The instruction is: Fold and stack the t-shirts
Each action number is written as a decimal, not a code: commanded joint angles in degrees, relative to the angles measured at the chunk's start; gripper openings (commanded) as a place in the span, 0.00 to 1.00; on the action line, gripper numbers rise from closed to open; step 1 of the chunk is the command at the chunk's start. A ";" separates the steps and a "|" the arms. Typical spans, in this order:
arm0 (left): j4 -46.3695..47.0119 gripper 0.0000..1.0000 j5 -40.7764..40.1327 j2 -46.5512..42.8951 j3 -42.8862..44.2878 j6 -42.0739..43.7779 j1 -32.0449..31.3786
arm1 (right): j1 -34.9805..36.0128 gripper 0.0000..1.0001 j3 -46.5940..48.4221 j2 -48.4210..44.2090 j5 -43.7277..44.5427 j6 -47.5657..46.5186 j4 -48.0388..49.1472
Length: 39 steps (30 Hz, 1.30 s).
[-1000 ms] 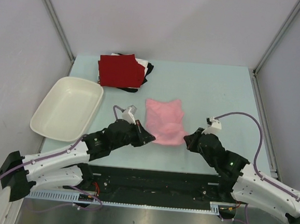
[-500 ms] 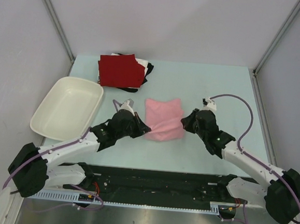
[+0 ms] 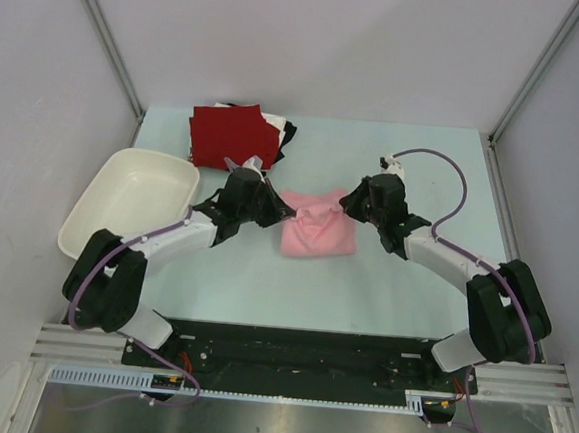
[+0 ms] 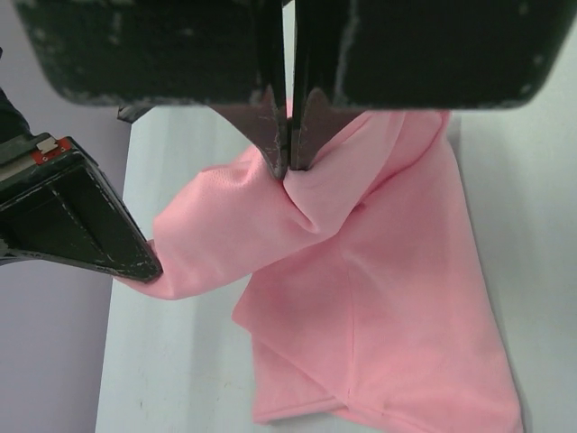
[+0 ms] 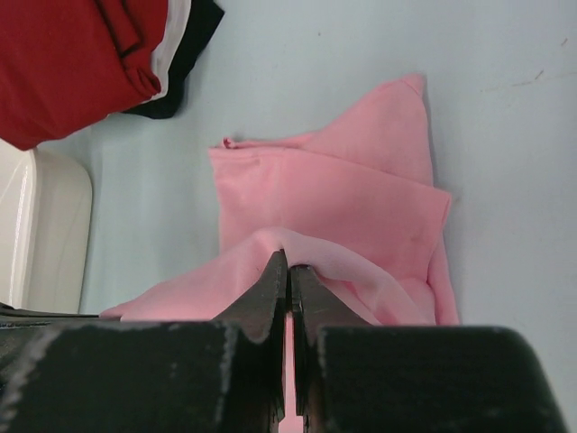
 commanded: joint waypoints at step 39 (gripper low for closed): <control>23.64 1.00 11.97 -0.92 -5.53 1.10 -4.64 | -9.78 1.00 18.78 17.25 -35.60 10.12 15.95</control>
